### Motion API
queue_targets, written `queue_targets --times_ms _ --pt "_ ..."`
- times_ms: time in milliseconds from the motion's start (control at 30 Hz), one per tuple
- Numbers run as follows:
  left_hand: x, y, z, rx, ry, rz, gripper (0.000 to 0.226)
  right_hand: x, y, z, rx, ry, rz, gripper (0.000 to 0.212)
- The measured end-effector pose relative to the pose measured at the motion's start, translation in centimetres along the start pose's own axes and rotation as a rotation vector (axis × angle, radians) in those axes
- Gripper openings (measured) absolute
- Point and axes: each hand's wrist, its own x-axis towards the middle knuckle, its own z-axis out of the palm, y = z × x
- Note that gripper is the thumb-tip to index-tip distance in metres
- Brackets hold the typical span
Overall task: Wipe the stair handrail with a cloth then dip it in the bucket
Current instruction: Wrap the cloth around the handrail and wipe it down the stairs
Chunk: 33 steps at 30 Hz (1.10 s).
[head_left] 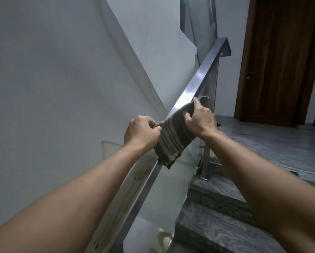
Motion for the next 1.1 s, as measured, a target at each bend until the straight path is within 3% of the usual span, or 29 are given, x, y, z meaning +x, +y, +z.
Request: queue_targets --times_ms 133,267,333,400,500,600,667,767,933,1000,1100 --pt "3.4 0.2 1.7 0.050 0.006 -0.115 0.014 4.5 0.1 1.7 -0.075 -0.068 -0.023 0.053" --pt "4.7 0.3 2.5 0.167 -0.003 -0.244 0.017 7.4 1.1 3.6 -0.130 -0.273 -0.056 0.066" --pt "4.6 0.6 3.1 0.331 0.003 -0.200 0.024 8.2 1.6 4.3 -0.222 -0.328 -0.130 0.070" --pt "4.2 1.0 4.2 0.418 0.060 -0.032 0.034 8.8 2.0 4.8 -0.251 -0.336 -0.189 0.070" --pt "3.9 2.2 6.1 0.252 -0.007 0.187 0.042 9.9 2.6 4.6 -0.200 -0.380 -0.235 0.056" --pt "4.3 2.8 7.8 0.207 -0.288 0.107 0.069 11.4 3.2 3.6 -0.315 -0.453 -0.350 0.053" --pt "4.5 2.6 9.0 0.285 -0.373 0.061 0.077 12.4 3.6 2.9 -0.406 -0.489 -0.430 0.053" --pt "4.1 1.8 9.9 0.436 -0.350 0.094 0.079 13.2 4.1 2.4 -0.510 -0.607 -0.446 0.059" --pt "3.2 1.4 9.8 0.473 -0.312 0.106 0.079 13.6 3.0 1.0 -0.483 -0.843 -0.366 0.086" --pt "3.0 1.4 9.7 0.489 -0.313 0.101 0.080 13.8 3.3 0.5 -0.597 -0.823 -0.443 0.096" --pt "2.9 1.4 9.9 0.520 -0.316 0.091 0.083 13.4 4.7 1.1 -0.814 -0.631 -0.699 0.096"
